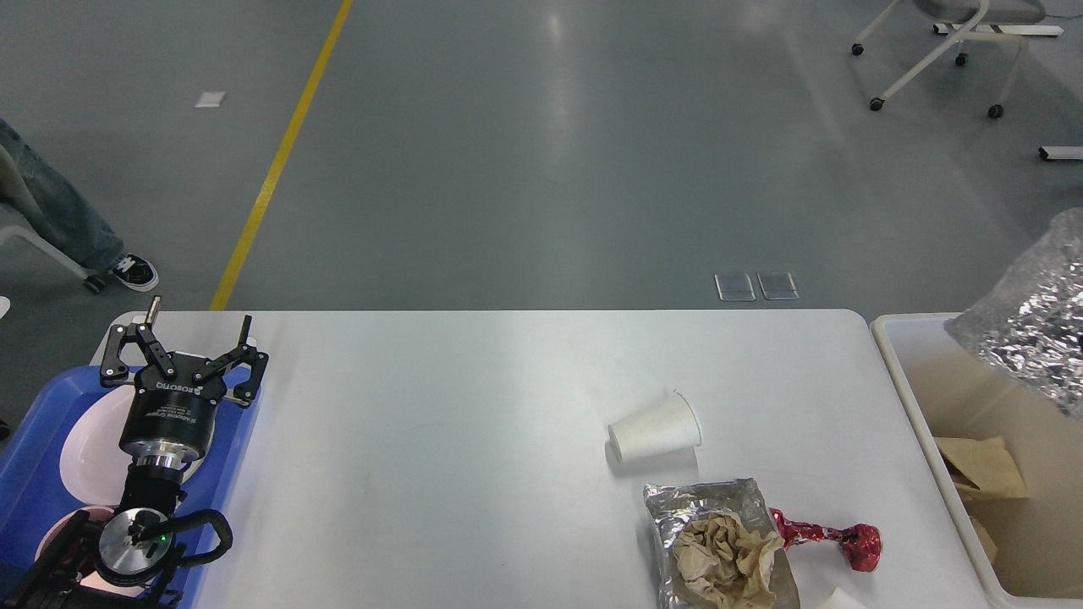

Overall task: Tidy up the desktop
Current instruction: 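Release the foil tray inside the cream bin with the right gripper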

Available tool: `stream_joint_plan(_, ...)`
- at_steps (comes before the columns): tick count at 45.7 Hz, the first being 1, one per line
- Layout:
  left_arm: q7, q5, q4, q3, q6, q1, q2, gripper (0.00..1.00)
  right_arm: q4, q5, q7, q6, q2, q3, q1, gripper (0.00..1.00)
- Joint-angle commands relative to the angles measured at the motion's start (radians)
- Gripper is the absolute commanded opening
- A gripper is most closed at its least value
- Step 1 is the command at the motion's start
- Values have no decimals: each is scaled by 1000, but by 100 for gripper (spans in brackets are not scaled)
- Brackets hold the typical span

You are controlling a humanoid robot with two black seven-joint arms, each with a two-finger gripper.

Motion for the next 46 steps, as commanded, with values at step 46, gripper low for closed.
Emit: stream_joint_plan(46,0,0,0,0,0,0,0,97,-941,11,0,-462,533,681,-1140,0)
